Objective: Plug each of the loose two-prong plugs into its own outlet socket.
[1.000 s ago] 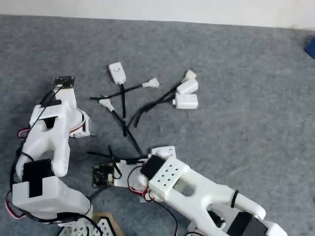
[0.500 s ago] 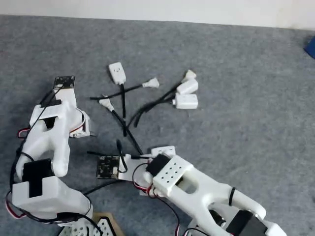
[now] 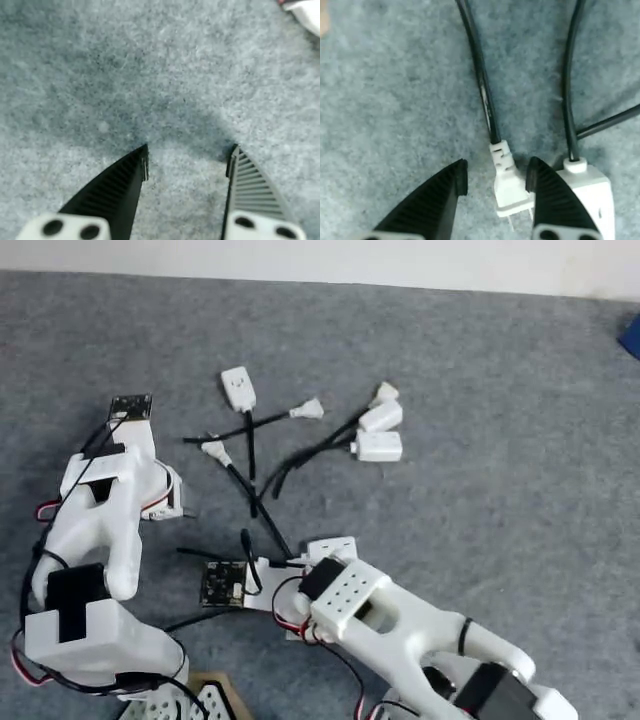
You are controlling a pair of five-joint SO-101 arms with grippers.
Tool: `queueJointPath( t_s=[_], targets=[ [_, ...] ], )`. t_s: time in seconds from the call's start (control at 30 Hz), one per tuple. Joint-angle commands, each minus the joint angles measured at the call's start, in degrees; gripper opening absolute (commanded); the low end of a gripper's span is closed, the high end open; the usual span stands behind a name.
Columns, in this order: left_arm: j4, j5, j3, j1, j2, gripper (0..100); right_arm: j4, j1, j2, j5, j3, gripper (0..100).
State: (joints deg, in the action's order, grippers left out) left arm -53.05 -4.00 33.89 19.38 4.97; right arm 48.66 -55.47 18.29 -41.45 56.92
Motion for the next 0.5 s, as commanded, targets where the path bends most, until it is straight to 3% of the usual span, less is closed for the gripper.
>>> queueJointPath(
  t_s=[0.0,0.2,0.37,0.47],
  targets=[
    [0.79,-0.53,0.22,0.75,0.13,25,-1.19,-0.04,-5.67,0.09,-1.19,18.8],
    [0.79,-0.53,0.22,0.75,0.13,25,0.4,-1.01,-13.76,0.18,-6.02,18.0],
    [0.79,-0.53,0.22,0.75,0.13,25,9.8,-0.75,-14.29,0.26,-12.53,0.0],
    [0.79,-0.53,0.22,0.75,0.13,25,18.15,-0.66,-14.29,0.62,-18.07,0.9]
  ],
)
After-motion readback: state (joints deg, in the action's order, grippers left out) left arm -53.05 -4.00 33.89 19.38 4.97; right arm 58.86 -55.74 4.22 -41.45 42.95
